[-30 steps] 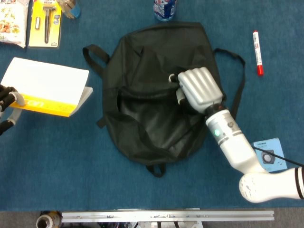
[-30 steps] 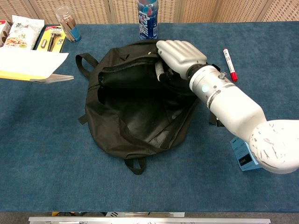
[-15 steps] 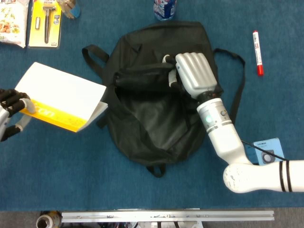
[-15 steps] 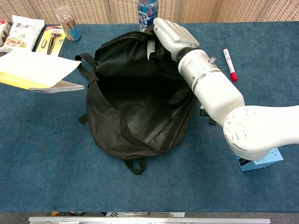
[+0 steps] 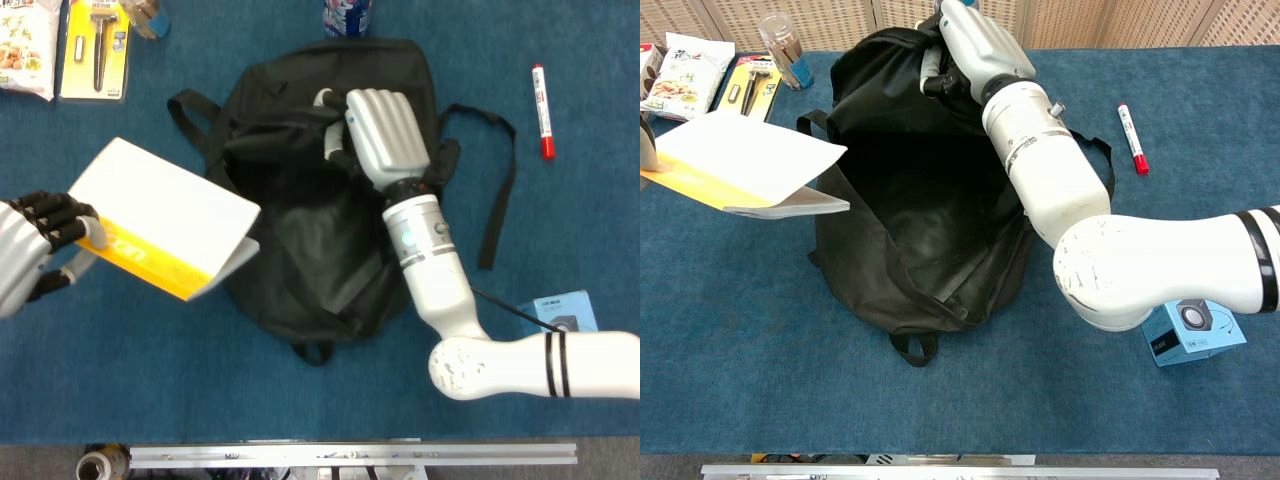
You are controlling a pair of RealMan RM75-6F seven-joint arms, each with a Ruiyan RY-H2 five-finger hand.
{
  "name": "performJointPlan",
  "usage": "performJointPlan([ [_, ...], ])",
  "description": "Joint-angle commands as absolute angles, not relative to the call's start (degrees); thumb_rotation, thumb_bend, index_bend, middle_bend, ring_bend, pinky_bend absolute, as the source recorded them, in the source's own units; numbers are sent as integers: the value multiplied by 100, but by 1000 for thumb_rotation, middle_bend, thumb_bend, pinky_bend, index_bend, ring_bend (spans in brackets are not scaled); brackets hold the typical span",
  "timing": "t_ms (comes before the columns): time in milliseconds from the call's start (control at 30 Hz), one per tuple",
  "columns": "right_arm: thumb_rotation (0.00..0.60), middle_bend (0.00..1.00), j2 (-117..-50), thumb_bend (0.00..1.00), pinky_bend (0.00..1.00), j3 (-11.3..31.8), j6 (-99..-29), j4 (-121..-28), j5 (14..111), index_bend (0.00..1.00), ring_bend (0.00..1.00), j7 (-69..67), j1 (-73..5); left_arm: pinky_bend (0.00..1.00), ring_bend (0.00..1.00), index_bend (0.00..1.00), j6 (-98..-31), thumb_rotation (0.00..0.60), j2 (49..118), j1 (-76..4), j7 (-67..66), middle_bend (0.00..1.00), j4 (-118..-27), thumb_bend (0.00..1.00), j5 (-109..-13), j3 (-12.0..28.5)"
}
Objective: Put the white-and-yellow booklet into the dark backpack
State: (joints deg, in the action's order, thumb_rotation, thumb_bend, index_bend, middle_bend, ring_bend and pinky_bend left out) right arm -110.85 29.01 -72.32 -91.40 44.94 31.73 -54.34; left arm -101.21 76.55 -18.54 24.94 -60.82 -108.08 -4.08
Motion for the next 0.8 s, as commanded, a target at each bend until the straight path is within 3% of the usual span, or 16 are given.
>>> performJointPlan([
  [33,600,586,-11181,810,755,2993,-7237,-9024,4466,634,552,3154,-5539,630,499,636,-10129,600,7601,-1883,2461,593,-6151,562,-10894,-473],
  [800,600,586,-11565,809,755,3533,-7090,-8715,4122,634,552,2890,-6075,630,499,636,-9777,600,7713,-2440,2328,594,-6865,562,-11227,-455],
])
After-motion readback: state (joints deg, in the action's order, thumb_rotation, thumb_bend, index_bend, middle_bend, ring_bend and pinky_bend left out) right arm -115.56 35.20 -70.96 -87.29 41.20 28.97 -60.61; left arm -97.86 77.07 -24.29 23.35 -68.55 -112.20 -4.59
